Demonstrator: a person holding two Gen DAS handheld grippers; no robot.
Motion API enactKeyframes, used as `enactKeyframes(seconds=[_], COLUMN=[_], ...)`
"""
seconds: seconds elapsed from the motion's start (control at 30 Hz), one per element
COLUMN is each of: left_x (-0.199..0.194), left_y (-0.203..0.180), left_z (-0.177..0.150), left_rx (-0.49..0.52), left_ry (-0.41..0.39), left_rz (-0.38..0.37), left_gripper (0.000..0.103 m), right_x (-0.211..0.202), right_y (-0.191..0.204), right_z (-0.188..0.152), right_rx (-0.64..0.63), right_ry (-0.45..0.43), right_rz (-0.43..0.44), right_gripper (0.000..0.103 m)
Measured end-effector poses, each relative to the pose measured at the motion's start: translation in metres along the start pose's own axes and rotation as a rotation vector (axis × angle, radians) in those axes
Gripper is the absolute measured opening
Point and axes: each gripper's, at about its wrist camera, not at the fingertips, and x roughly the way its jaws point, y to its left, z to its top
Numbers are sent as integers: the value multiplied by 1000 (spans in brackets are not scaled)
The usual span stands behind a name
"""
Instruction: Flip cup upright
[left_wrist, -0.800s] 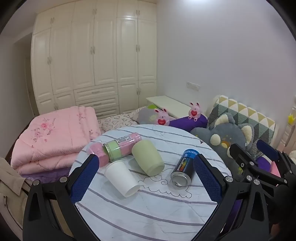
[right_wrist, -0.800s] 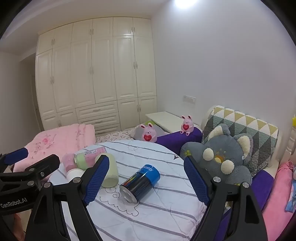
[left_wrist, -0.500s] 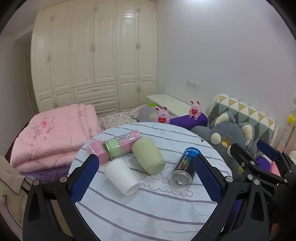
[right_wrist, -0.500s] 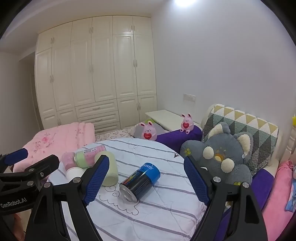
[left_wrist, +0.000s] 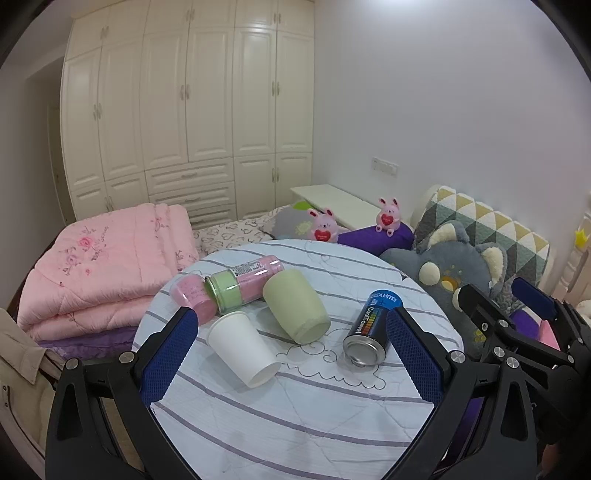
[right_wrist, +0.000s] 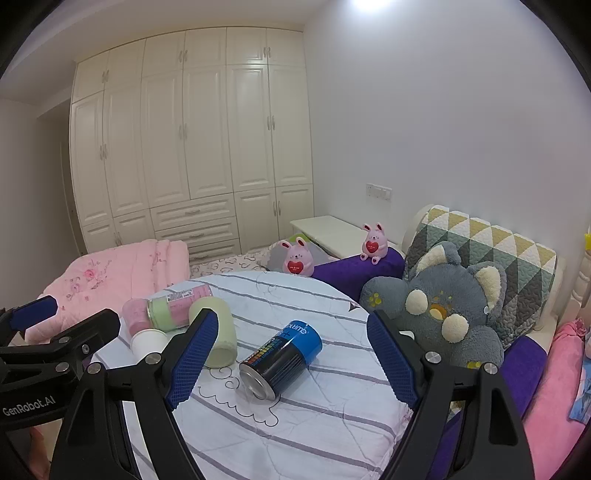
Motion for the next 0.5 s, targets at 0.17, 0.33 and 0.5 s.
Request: enactKeyframes(seconds=[0.17, 0.33, 0.5], left_x=[3, 4, 3], left_y=[1, 1, 1], left_z=[-2, -3, -2], left_rx=[-1, -2, -1], left_ry=[3, 4, 3], left_rz=[-1, -2, -1], left_gripper=[103, 103, 103], right_x=[1, 2, 2], right_y=[-1, -3, -2], right_z=[-1, -1, -1], right_rx=[-2, -7, -8], right_ry=[4, 7, 10], right_rz=[0, -2, -3], right_gripper=[84, 84, 84])
